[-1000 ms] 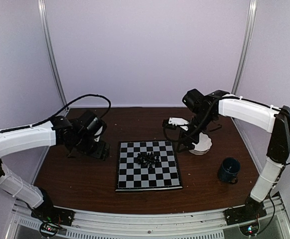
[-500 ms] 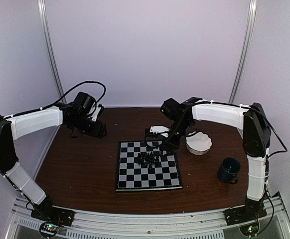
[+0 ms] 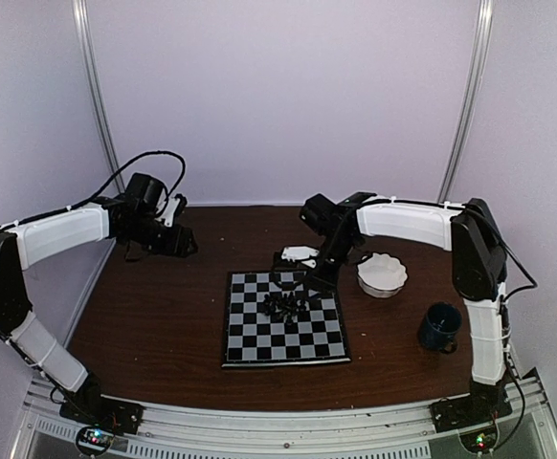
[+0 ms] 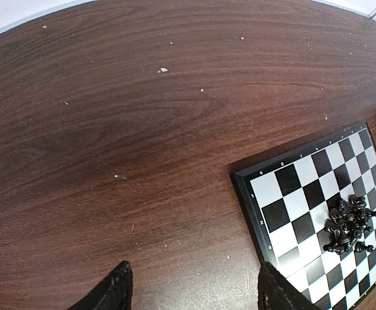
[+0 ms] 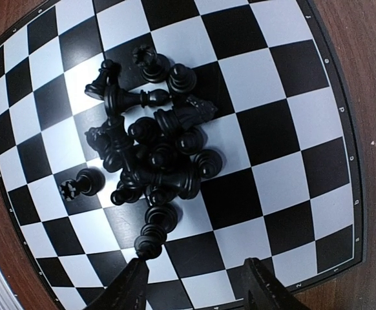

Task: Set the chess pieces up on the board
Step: Pick up the king from the chessboard.

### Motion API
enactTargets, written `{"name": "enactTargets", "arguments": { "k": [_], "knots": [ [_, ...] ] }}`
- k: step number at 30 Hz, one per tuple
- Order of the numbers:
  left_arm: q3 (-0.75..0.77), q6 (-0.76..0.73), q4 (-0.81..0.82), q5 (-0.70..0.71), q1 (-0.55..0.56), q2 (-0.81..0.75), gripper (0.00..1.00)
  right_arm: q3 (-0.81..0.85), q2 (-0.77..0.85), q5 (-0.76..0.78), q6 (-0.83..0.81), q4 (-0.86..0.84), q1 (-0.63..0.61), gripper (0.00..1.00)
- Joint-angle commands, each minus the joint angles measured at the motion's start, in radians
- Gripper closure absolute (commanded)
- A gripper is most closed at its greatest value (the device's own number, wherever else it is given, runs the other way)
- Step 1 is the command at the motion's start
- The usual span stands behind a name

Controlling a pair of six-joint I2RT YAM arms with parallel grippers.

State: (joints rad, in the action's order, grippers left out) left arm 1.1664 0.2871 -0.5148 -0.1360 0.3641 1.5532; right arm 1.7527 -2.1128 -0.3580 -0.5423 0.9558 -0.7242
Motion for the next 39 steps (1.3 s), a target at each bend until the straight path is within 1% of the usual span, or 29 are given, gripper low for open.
{"name": "enactTargets", "arguments": {
  "k": [1, 12, 17, 21, 28, 34, 39],
  "knots": [
    [-0.008, 0.000, 0.043, -0.019, -0.014, -0.030, 0.34, 0.040, -0.017, 0.012, 0.007, -0.008, -0.007, 0.48],
    [-0.008, -0.002, 0.041, -0.029, -0.018, -0.035, 0.36, 0.038, -0.027, -0.033, 0.004, 0.009, -0.033, 0.54],
    [-0.007, -0.003, 0.039, -0.032, -0.019, -0.034, 0.37, 0.027, -0.015, -0.077, -0.018, 0.019, -0.035, 0.55],
    [-0.008, -0.004, 0.038, -0.034, -0.019, -0.032, 0.37, 0.025, -0.021, -0.069, -0.022, 0.014, -0.038, 0.55],
    [-0.008, -0.006, 0.036, -0.037, -0.019, -0.026, 0.37, 0.036, -0.043, -0.069, -0.016, 0.011, -0.040, 0.64],
    [-0.004, -0.008, 0.031, -0.045, -0.019, -0.021, 0.38, 0.034, -0.051, -0.062, -0.016, 0.007, -0.041, 0.67],
    [-0.004, -0.011, 0.029, -0.046, -0.019, -0.020, 0.38, 0.036, -0.057, -0.063, -0.010, 0.002, -0.044, 0.72]
  ]
}}
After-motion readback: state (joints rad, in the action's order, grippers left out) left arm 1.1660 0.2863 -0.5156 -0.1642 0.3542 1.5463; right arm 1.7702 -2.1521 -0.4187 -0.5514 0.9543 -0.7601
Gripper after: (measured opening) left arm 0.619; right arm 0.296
